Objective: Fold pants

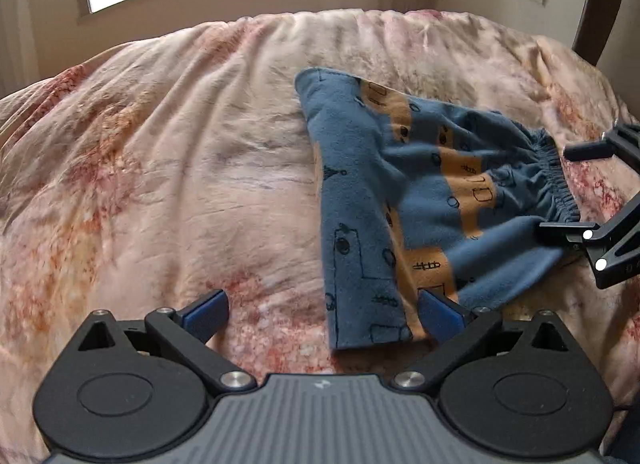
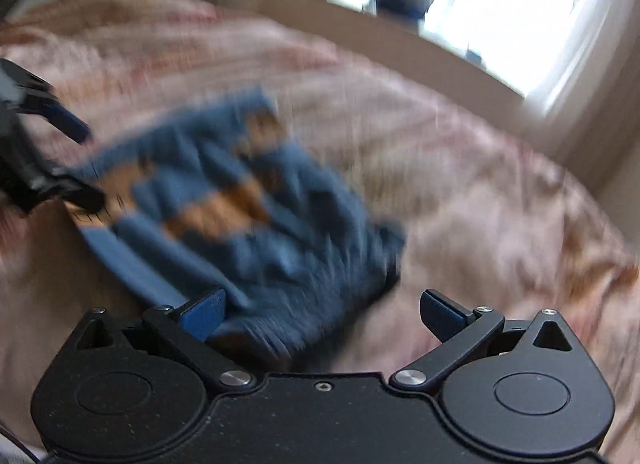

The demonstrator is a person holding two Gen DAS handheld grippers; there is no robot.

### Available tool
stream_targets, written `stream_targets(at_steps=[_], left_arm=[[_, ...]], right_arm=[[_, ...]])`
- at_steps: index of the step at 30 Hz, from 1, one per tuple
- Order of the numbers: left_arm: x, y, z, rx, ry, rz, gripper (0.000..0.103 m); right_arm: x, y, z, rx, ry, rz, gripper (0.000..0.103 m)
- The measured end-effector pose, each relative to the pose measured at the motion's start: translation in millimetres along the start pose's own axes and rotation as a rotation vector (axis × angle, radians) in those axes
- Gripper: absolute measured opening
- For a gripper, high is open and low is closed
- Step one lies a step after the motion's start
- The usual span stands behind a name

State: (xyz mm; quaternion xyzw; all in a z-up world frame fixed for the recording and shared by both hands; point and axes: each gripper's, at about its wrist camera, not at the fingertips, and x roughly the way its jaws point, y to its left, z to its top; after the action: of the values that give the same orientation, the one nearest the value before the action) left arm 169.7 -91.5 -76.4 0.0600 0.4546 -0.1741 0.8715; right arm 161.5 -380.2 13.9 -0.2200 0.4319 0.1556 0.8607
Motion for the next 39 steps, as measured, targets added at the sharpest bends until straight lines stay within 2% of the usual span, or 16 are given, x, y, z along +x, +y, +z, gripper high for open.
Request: stream_targets(at_steps=[2, 5, 9, 12, 17, 24, 31, 36, 39], left_arm=[[-4, 4, 2, -0.049, 0.003, -0.009, 0.103], [-13, 9, 2, -0.095, -0.014, -0.021, 0.103], [-20, 13, 0, -0.081, -0.07, -0.017, 0.103], [-23, 11, 4, -0.075, -0.089, -0.023, 0.103], [-23, 12, 12, -0.076, -0.133, -0.03, 0.103], [-8, 15, 20, -0.091, -0.134, -0.033, 0.103], [16, 22, 23, -0.122, -0.112, -0.022, 0.103], [24, 32, 16, -0.201, -0.122, -0.067, 0.103], [20, 35, 14, -0.206, -0.131, -0.102, 0.102]], right_arm=[[-2, -5, -1, 0.041, -0.01, 0.016, 0.102], [-17, -8, 2, 0.066, -0.081, 0.006, 0.102], [-27, -16, 6, 0.14, -0.169, 0.008, 0.102], [-25, -27, 11, 0.211, -0.19, -0.006, 0.102], [-15, -48, 15, 0.352, -0.205, 0.01, 0.102], [18, -74, 15, 0.536, -0.202, 0.073, 0.102], [49, -82, 20, 0.538, -0.166, 0.119, 0.102], [59, -79, 17, 0.542, -0.147, 0.153, 0.103], [59, -80, 14, 0.587, -0.159, 0.19, 0.103]])
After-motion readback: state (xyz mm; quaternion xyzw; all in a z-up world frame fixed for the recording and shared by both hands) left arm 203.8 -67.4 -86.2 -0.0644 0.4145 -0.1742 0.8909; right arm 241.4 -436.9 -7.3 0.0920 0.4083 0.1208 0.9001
